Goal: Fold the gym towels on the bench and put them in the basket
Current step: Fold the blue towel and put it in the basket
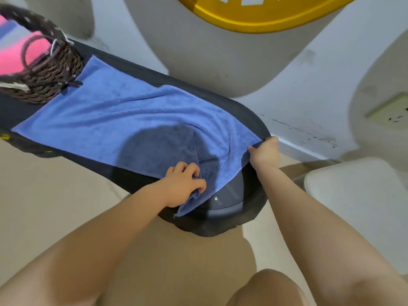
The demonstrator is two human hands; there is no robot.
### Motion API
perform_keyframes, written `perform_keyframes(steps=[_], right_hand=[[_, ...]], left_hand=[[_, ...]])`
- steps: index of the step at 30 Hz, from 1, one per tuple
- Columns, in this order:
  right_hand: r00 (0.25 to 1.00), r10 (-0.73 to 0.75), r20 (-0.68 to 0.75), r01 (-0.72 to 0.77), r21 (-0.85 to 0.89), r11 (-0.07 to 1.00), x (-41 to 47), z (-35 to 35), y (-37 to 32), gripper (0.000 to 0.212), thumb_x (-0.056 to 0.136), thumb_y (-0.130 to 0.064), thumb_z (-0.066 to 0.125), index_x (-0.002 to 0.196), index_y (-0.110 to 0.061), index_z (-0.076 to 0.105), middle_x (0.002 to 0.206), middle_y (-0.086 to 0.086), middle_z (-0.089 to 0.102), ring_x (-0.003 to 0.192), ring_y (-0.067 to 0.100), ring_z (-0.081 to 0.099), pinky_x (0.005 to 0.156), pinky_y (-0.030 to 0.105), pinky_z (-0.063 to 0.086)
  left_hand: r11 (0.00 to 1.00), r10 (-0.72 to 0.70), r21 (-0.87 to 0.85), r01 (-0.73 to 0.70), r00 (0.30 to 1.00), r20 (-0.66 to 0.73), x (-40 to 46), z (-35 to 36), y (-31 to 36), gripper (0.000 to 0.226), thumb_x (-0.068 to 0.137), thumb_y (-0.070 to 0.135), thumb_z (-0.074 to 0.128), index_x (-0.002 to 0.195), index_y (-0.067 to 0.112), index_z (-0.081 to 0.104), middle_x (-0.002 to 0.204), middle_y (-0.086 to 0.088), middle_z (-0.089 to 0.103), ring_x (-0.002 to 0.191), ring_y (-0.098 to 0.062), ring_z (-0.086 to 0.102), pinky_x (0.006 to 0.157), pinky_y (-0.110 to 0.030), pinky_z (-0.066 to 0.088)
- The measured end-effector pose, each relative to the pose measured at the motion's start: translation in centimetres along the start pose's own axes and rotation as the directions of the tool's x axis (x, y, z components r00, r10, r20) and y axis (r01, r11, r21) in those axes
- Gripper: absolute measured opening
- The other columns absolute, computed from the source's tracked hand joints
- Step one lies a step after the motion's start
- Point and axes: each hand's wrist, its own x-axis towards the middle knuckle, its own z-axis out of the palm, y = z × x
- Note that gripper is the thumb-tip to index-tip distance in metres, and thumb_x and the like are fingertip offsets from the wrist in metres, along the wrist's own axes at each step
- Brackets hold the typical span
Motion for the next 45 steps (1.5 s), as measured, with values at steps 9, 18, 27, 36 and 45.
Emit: perform_keyframes(steps=[9,18,27,36,45], right_hand=[[0.995,-0.091,-0.047,0.079,-0.223,0.972,-1.7,2.0,-0.4,0.024,0.092,-0.011,0.047,0.115,-0.003,0.048,0.134,0.017,0.032,0.113,0.036,0.045,0.086,0.039,0.04],[0.994,-0.114,-0.003,0.113,-0.114,0.987,-2.8,1.3,-1.6,0.025,0.09,-0.001,0.041,0.114,-0.005,0.039,0.102,0.014,0.052,0.085,0.027,0.048,0.069,0.037,0.037],[0.993,-0.068,-0.1,0.088,0.207,0.974,0.7,-6.0,-0.4,0.037,0.089,0.001,0.046,0.125,-0.008,0.042,0.096,0.009,0.055,0.086,0.024,0.049,0.075,0.039,0.048],[0.959,0.273,0.074,-0.281,0.147,0.948,1.0,-4.8,4.2,0.045,0.089,-0.025,0.056,0.119,0.007,0.048,0.099,0.017,0.053,0.091,0.033,0.057,0.08,0.041,0.048],[0.965,0.255,0.067,-0.263,0.174,0.949,0.9,-3.7,3.3,0.019,0.091,-0.013,0.054,0.077,0.001,0.052,0.081,0.013,0.053,0.063,0.025,0.048,0.063,0.033,0.041]], left_hand=[[0.984,0.113,0.125,-0.125,0.989,0.1,-0.9,-1.4,-0.5,0.014,0.093,0.023,0.046,0.105,0.019,0.052,0.139,-0.004,0.027,0.122,-0.026,0.029,0.084,-0.029,0.032],[0.96,0.151,-0.128,-0.25,0.845,-0.513,-2.6,-1.1,-1.6,0.024,0.078,0.036,0.05,0.066,0.023,0.034,0.102,0.006,0.065,0.102,-0.017,0.048,0.087,-0.027,0.034],[0.776,0.032,-0.597,-0.202,0.959,-0.282,-1.5,-2.6,2.5,0.037,0.081,0.009,0.057,0.116,0.019,0.05,0.068,0.012,0.045,0.062,-0.006,0.044,0.066,-0.027,0.041],[0.937,0.136,-0.294,-0.19,0.971,-0.195,-0.6,2.7,8.9,0.039,0.095,0.032,0.04,0.059,0.019,0.03,0.057,0.003,0.033,0.062,-0.023,0.043,0.056,-0.031,0.033],[0.979,0.056,0.201,-0.029,0.99,-0.132,0.4,4.1,10.2,0.058,0.033,0.041,0.079,0.073,0.014,0.048,0.049,0.004,0.045,0.029,-0.013,0.033,0.042,-0.017,0.006]])
